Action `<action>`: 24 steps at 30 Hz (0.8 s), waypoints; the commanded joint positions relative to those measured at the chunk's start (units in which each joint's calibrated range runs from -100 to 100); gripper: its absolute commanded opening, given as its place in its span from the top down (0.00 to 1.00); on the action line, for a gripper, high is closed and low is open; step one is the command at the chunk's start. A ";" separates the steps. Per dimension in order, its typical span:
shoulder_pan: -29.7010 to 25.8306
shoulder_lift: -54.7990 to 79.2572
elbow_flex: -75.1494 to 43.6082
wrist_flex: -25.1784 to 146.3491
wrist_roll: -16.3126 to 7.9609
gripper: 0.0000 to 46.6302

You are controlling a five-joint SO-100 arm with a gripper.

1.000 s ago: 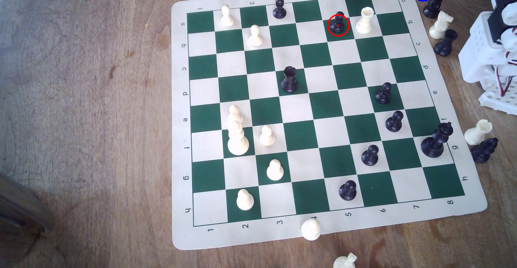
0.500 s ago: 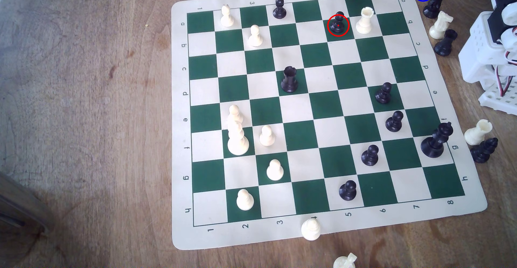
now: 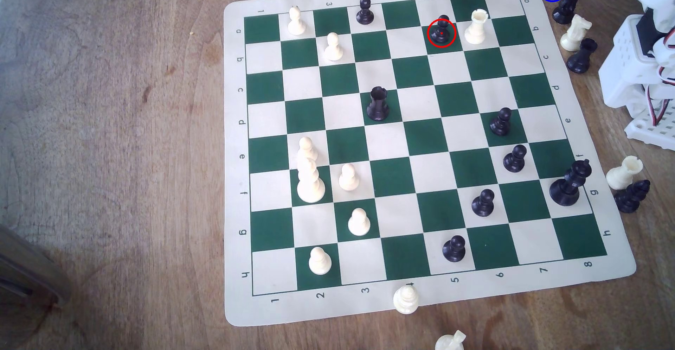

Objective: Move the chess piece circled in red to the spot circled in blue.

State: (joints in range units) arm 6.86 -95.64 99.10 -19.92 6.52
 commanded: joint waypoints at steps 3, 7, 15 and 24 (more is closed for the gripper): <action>0.45 -0.03 0.81 22.46 0.68 1.00; 2.33 0.65 -5.08 40.23 0.39 1.00; 9.68 26.97 -29.92 64.47 -1.90 0.82; 14.14 51.16 -44.06 68.24 -2.15 0.80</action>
State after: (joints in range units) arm 19.91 -53.75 63.49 48.37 4.62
